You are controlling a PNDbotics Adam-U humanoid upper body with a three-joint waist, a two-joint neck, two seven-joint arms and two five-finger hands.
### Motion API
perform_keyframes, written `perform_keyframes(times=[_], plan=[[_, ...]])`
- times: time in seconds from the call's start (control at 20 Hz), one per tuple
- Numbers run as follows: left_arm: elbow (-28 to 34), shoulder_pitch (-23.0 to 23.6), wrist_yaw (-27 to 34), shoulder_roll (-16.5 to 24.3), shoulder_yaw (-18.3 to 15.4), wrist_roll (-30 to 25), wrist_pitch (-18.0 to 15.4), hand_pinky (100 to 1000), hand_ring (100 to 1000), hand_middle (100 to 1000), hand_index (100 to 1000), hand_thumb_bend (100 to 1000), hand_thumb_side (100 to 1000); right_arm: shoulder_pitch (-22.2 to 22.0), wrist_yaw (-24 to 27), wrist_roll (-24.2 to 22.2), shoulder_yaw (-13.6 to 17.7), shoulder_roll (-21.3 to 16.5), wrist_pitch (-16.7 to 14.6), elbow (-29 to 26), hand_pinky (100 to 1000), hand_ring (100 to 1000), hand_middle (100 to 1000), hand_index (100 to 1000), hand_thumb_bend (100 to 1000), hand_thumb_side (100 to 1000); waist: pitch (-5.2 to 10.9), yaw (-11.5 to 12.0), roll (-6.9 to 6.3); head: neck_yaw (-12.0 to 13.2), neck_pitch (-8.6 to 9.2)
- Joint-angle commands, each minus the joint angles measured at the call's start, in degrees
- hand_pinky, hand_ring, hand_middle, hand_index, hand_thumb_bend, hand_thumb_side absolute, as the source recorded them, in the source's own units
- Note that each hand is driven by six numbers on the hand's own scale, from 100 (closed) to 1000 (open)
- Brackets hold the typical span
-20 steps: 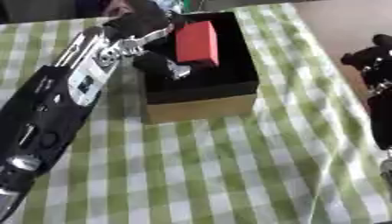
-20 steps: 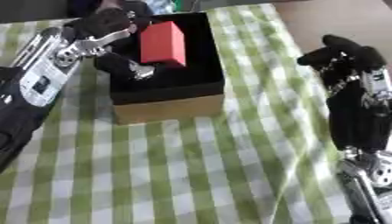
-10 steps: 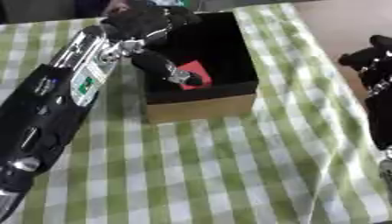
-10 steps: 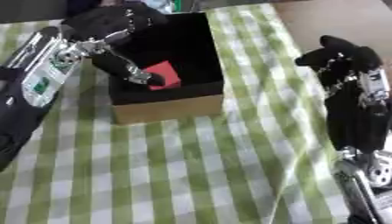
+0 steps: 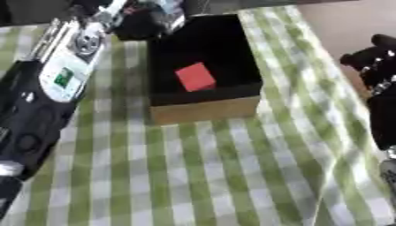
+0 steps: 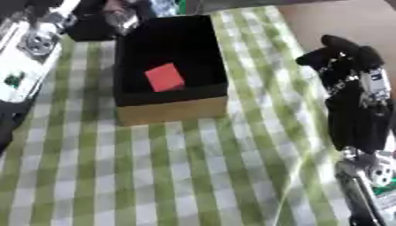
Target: Pick up objects on the table and place them in the box.
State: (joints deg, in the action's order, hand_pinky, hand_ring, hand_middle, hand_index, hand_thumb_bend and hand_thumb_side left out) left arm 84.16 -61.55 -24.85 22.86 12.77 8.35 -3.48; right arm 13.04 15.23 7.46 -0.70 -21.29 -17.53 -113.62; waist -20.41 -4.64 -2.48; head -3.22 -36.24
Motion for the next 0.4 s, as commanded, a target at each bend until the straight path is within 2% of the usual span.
perform_keyframes(times=[0.05,0.15,0.2,0.25,0.4], plan=[[9.6,2.0,10.1,5.7,-3.7,6.2,4.5,701,665,684,850,200,788,0.1,0.5,0.6,1.1,-2.2,-1.4,-1.0,849,677,601,788,100,879,2.61,0.4,1.09,-0.4,-0.59],[14.8,5.4,14.1,8.2,-5.7,9.0,6.5,703,659,677,844,209,791,-0.1,0.5,1.1,1.6,-2.8,-2.4,-1.0,847,678,602,788,100,877,2.78,1.0,1.67,-0.5,-0.63],[17.4,7.3,16.0,9.1,-6.6,10.2,7.4,704,656,675,842,143,966,-0.2,0.5,1.3,1.8,-3.0,-2.9,-1.0,846,679,603,790,100,892,2.87,1.2,2.00,-0.6,-0.62],[19.8,8.9,17.6,9.8,-7.4,11.3,8.1,704,654,672,841,214,792,-0.4,0.4,1.6,2.1,-3.2,-3.3,-1.0,845,680,604,791,100,875,2.96,1.5,2.31,-0.7,-0.61],[27.0,13.9,21.2,11.3,-9.8,14.3,9.2,702,646,664,839,232,779,-0.9,0.4,2.5,2.8,-3.4,-4.4,-1.0,843,682,605,792,100,874,3.30,2.4,3.24,-1.0,-0.63]])
